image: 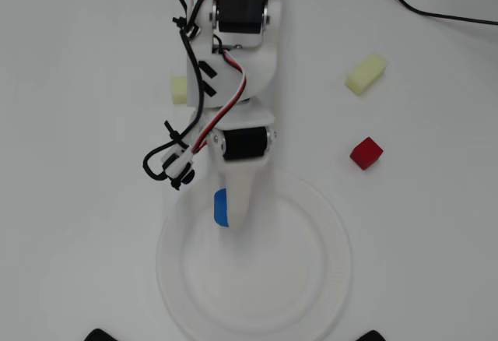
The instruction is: Grasp a blue block and put it in the dish.
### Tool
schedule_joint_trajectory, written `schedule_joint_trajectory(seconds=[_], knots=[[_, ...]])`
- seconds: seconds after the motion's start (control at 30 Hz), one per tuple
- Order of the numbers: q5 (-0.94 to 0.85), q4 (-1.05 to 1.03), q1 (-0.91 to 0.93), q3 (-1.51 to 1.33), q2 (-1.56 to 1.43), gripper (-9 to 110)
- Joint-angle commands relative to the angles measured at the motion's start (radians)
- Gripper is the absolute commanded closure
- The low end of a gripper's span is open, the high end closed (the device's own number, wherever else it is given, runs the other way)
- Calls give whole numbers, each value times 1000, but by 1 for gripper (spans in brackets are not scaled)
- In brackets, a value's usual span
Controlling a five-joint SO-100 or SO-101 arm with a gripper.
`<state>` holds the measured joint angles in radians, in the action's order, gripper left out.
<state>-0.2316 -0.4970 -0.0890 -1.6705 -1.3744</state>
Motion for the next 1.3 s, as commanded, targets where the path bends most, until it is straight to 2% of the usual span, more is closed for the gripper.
schedule_joint_trajectory(seconds=[0.0, 0.33, 0.63, 0.77, 1.03, 1.27], knots=[[8, 9, -14, 91, 32, 101], [-6, -31, -28, 95, 124, 101], [12, -144, -18, 95, 37, 75], [14, -242, -25, 107, -80, 69], [26, -546, -46, 124, -414, 65], [37, -574, -81, -321, -930, 65]])
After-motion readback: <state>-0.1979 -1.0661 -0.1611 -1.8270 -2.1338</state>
